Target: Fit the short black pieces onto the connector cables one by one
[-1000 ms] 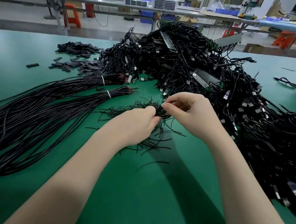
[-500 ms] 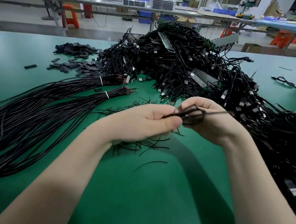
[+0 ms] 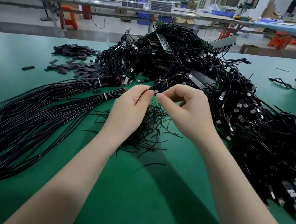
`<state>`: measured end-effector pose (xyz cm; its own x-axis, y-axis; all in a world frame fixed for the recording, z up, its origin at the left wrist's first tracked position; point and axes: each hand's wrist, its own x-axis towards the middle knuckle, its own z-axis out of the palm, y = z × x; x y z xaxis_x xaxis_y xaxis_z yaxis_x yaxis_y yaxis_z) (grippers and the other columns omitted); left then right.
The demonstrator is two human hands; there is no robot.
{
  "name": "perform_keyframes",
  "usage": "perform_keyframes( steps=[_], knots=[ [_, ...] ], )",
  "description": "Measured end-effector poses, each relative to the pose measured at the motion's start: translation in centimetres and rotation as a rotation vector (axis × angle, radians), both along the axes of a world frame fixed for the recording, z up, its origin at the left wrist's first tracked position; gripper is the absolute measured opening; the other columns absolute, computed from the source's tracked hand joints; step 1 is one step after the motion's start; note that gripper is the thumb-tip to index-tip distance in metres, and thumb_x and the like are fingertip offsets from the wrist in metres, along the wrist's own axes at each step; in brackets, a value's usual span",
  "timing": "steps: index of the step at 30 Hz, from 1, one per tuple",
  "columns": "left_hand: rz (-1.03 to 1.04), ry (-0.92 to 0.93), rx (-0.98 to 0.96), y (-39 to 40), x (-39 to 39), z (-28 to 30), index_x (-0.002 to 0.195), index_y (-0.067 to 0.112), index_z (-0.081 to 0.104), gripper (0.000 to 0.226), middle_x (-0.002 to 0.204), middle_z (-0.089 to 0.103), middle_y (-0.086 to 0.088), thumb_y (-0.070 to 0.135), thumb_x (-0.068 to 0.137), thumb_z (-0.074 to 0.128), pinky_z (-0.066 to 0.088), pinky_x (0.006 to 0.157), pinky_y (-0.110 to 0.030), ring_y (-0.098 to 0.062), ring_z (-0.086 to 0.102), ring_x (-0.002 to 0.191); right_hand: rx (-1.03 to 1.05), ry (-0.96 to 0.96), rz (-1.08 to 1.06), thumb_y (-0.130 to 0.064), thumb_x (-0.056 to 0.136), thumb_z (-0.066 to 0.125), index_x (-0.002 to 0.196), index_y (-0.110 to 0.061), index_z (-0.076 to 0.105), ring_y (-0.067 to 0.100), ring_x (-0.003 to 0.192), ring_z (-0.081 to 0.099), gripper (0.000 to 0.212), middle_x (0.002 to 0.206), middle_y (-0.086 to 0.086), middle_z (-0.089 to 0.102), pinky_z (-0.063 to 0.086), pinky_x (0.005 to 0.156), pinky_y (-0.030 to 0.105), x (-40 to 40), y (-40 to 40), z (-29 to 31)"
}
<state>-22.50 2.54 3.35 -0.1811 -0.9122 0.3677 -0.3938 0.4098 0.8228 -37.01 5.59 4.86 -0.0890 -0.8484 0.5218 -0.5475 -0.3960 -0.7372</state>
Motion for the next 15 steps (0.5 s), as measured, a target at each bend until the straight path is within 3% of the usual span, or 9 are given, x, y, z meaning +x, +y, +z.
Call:
perform_keyframes(
  steps=[2, 4, 7, 10, 15],
  knots=[
    [0.002, 0.043, -0.012, 0.0, 0.0, -0.1, 0.106, 0.04, 0.059, 0.012, 0.081, 0.06, 0.025, 0.034, 0.1, 0.051, 0.039, 0.071, -0.003, 0.014, 0.055, 0.077, 0.035, -0.108, 0.021, -0.017, 0.087, 0.07, 0.072, -0.009, 0.069, 0.002, 0.058, 0.049, 0.017, 0.064, -0.006, 0.062, 0.037, 0.057, 0.018, 0.2, 0.1, 0.2],
    [0.014, 0.102, -0.027, 0.0, 0.0, -0.1, 0.117, 0.028, 0.064, 0.021, 0.08, 0.062, 0.021, 0.032, 0.099, 0.054, 0.046, 0.077, -0.012, 0.006, 0.057, 0.075, 0.043, -0.154, 0.028, -0.017, 0.088, 0.069, 0.072, -0.008, 0.068, 0.004, 0.059, 0.049, 0.018, 0.065, -0.004, 0.063, 0.039, 0.058, 0.023, 0.4, 0.1, 0.3],
    [0.014, 0.262, -0.049, 0.4, -0.3, 0.2, 0.103, 0.018, 0.073, 0.016, 0.076, 0.068, 0.012, 0.023, 0.098, 0.058, 0.048, 0.07, -0.017, 0.001, 0.063, 0.07, 0.012, -0.165, 0.022, -0.017, 0.088, 0.068, 0.073, -0.01, 0.067, 0.002, 0.057, 0.051, 0.017, 0.065, -0.01, 0.063, 0.039, 0.055, 0.021, 0.8, 0.2, 0.4],
    [-0.033, 0.527, 0.102, 1.0, -0.9, 0.6, 0.078, 0.03, 0.077, 0.029, 0.075, 0.072, 0.012, 0.017, 0.097, 0.059, 0.045, 0.063, -0.012, 0.002, 0.063, 0.071, -0.015, -0.223, 0.041, -0.015, 0.088, 0.069, 0.076, -0.01, 0.07, 0.004, 0.062, 0.064, 0.013, 0.071, -0.009, 0.07, 0.049, 0.059, 0.026, 1.3, 0.2, 0.2],
    [-0.067, 0.748, 0.425, 1.0, -1.1, 1.2, 0.087, 0.022, 0.076, 0.016, 0.082, 0.071, 0.01, 0.026, 0.094, 0.063, 0.042, 0.067, -0.022, -0.001, 0.063, 0.07, -0.05, -0.312, 0.072, -0.009, 0.082, 0.075, 0.084, -0.007, 0.076, 0.013, 0.076, 0.072, 0.003, 0.081, -0.001, 0.075, 0.057, 0.075, 0.027, 1.6, 0.0, -0.2]
  ],
)
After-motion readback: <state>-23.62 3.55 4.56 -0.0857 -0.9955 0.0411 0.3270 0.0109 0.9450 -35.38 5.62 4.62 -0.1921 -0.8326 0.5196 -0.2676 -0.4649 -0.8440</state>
